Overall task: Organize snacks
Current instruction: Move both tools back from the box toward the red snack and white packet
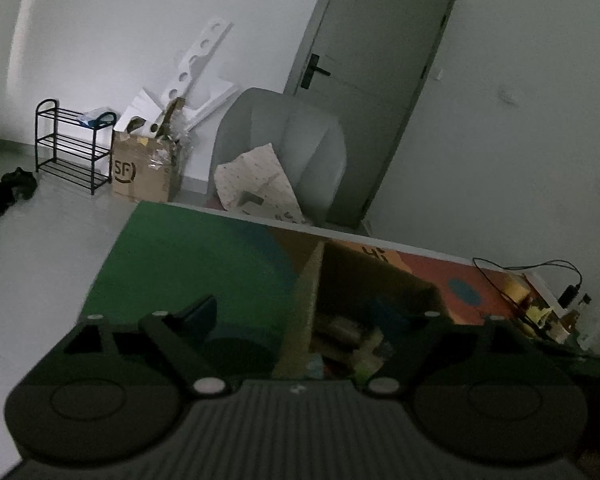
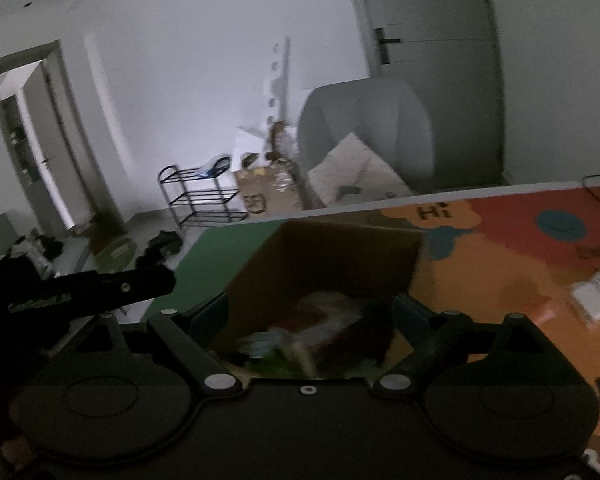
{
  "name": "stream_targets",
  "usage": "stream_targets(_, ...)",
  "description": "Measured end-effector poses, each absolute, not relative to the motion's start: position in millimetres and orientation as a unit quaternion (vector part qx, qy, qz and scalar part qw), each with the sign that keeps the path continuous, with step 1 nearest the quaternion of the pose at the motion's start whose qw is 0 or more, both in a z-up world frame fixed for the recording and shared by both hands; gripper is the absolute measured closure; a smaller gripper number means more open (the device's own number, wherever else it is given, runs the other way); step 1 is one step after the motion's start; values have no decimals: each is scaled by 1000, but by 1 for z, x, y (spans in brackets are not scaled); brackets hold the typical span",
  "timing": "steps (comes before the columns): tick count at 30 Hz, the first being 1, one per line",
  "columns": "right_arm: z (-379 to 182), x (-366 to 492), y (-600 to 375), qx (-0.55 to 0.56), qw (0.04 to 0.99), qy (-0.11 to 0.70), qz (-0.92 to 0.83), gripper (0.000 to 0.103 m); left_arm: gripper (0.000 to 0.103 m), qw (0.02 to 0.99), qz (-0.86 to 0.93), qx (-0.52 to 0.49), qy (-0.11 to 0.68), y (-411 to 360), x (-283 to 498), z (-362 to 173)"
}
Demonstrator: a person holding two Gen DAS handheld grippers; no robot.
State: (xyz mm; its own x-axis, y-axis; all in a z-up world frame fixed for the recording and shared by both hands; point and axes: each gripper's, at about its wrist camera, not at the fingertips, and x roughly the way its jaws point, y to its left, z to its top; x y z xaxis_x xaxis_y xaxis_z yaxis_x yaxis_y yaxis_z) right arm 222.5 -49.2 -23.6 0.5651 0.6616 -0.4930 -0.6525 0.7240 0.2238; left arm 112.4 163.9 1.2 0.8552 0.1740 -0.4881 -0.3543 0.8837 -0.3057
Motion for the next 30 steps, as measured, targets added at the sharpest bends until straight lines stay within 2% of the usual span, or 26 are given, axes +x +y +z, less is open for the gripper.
stream_targets(30, -43, 249, -180, 70, 919, 280, 267, 0, 8, 954, 63, -143, 255, 61, 167, -1)
